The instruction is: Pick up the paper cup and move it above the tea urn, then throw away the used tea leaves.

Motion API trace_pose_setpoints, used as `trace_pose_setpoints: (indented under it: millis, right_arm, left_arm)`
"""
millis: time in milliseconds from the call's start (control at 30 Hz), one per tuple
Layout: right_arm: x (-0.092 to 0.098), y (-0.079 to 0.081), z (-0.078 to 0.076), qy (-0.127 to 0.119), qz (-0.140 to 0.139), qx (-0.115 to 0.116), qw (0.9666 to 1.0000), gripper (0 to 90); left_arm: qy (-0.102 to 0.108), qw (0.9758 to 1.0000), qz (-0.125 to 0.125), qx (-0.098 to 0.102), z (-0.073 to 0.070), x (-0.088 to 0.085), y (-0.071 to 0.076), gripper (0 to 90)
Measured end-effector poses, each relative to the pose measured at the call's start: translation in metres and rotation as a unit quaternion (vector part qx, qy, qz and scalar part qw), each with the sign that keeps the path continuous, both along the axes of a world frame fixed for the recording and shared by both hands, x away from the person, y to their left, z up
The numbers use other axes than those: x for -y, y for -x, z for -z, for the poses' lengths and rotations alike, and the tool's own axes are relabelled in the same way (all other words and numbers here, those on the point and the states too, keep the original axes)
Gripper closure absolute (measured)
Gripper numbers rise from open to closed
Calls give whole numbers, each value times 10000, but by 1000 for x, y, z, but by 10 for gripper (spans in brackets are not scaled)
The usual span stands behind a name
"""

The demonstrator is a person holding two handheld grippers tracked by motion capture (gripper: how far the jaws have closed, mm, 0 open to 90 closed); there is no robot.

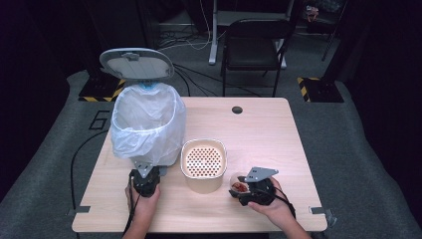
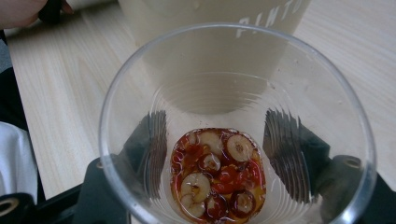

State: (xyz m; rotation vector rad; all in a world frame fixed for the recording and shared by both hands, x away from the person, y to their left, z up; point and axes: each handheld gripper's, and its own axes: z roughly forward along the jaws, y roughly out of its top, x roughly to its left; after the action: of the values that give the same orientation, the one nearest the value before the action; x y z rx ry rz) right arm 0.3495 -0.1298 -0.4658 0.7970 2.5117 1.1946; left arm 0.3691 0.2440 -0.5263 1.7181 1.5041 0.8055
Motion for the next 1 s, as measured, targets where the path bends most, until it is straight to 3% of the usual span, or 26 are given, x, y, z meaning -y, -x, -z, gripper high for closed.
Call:
trace_pose_setpoints:
  millis: [67,400,1000]
  right_arm:
    - [2,-4,-6,90,3,73,9999,397]
    - [13,-29,-41,30,94,276,9996,400]
    - [20,-61,-73,-191,188,393,9989,402]
  left_arm:
    - [-36,10000,30,-18,0,-1,0,757]
    - [-5,10000,1,11,0,0,0,758]
    - [-42,10000,27,-16,0,0,0,758]
